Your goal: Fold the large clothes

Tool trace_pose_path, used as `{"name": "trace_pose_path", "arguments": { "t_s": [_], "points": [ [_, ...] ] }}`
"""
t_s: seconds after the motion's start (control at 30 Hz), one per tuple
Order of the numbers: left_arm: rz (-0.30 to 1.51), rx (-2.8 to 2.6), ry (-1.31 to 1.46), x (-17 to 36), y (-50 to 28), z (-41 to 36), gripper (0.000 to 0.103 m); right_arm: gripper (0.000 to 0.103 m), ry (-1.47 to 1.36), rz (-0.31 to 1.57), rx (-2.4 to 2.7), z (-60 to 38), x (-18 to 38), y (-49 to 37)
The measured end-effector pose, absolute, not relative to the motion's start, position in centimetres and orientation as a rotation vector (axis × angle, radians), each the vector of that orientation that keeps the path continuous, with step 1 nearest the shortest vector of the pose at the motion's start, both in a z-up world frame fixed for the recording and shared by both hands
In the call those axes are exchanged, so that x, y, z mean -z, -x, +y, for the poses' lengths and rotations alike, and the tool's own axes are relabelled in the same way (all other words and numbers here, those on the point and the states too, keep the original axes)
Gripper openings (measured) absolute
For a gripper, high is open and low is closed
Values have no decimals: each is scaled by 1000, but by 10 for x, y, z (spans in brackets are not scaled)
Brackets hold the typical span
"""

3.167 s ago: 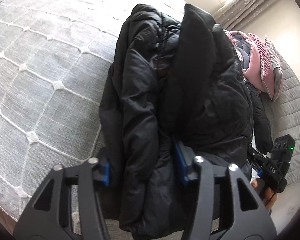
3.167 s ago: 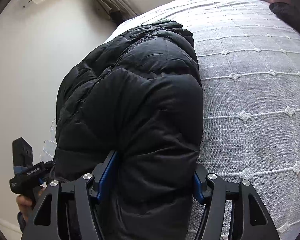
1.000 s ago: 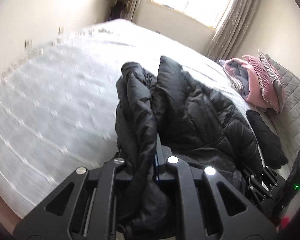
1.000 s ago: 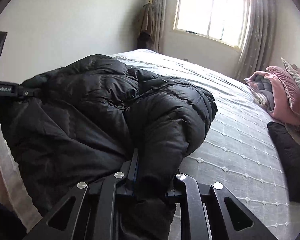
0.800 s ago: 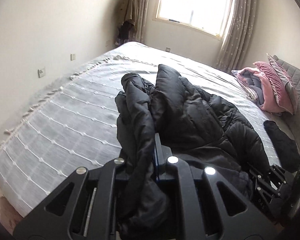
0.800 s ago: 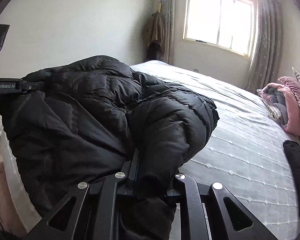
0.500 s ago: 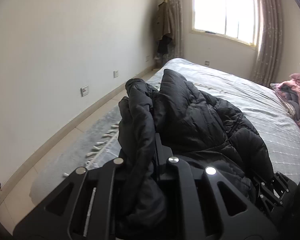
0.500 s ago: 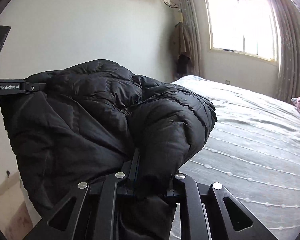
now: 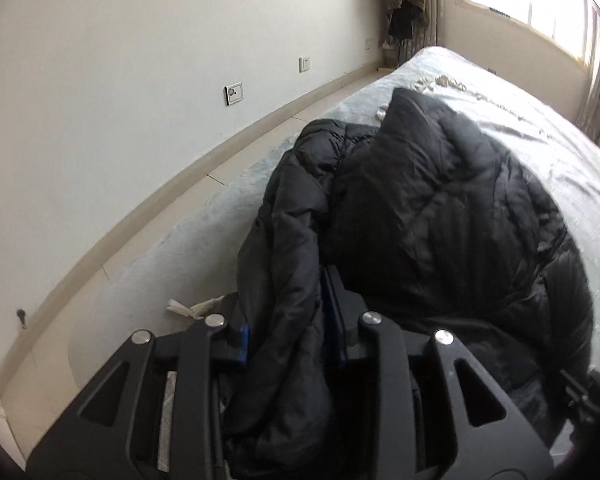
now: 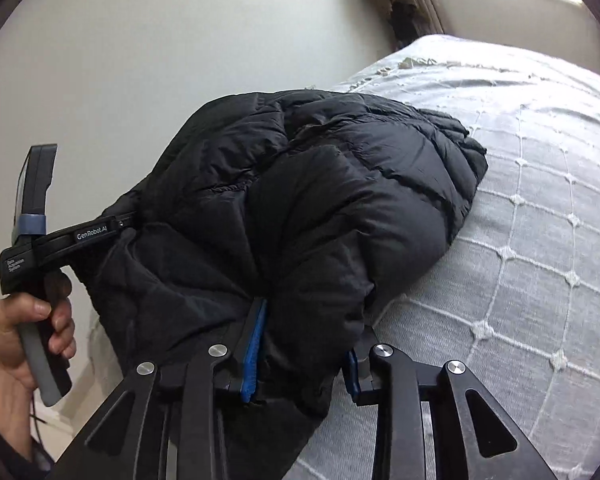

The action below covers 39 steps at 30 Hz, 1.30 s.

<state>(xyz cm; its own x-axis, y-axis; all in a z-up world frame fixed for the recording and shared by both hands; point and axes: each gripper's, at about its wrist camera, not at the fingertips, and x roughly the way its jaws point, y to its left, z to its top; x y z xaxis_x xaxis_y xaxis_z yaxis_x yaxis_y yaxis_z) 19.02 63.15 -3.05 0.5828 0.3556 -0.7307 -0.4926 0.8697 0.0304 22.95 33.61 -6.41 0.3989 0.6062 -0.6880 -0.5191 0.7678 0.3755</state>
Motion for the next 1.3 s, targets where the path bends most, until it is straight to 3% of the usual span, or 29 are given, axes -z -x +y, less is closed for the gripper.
{"name": "trace_pose_path", "arguments": {
  "t_s": [0.2,0.3,0.37,0.4,0.43,0.53,0.9,1.0,1.13,1.3],
  "points": [
    [671,-586,284,-14,-137,609,54,35,-19,853,-739,307,24,-170],
    [670,-641,251,-23,-100,565,55,49,35,761,-749,278,-8,-143],
    [627,-619,240,-24,-64,527,68,61,40,703,-753,263,-28,-118],
    [617,-598,234,-24,-49,505,83,64,43,688,-767,255,-34,-107],
    [603,-589,227,-22,-31,486,90,72,50,677,-787,249,-40,-96],
    [587,-584,236,-13,14,428,92,83,73,664,-833,233,-52,-68],
    [556,-712,207,-1,108,347,96,85,268,622,-864,157,-51,19],
    [537,-714,192,10,115,328,100,86,281,559,-855,136,-43,42],
    [593,-672,206,14,108,321,100,103,333,516,-824,131,-33,49],
    [567,-734,212,17,115,309,102,103,284,504,-802,121,-32,42]
  ]
}}
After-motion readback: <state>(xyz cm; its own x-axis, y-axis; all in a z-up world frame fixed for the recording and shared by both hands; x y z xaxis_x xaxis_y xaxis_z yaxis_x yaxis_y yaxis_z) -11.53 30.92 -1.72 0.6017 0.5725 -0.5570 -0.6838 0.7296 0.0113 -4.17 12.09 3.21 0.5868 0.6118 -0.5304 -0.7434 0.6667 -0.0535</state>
